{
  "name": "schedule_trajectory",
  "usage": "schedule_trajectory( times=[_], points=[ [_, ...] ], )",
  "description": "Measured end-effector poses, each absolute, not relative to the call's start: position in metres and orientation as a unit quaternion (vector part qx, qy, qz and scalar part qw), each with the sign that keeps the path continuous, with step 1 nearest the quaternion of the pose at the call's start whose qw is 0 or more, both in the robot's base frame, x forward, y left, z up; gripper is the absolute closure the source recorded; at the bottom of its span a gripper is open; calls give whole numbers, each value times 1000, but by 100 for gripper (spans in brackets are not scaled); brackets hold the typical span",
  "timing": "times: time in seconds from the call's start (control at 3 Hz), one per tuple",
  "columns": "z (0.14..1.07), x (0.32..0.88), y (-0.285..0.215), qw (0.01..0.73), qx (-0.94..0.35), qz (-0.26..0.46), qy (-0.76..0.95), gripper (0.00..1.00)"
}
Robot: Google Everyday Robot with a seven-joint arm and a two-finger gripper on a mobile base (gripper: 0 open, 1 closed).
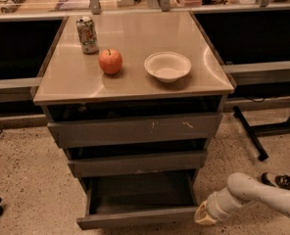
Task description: Close bottom drawer
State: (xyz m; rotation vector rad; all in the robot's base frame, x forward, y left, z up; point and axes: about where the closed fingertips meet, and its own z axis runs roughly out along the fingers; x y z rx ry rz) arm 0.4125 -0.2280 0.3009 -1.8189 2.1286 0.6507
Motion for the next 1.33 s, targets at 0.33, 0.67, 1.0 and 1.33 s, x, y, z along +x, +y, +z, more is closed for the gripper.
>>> schedule_trajectory(
  times=[0.33, 0.67, 1.0, 1.33],
  points=[
    [237, 410, -232, 135, -610, 266, 734, 100],
    [205, 404, -227, 136, -596, 280, 740, 100],
    [205, 404, -227, 136, -596, 280, 740, 100],
    [201, 405, -225, 164, -610, 277, 724, 100]
  ],
)
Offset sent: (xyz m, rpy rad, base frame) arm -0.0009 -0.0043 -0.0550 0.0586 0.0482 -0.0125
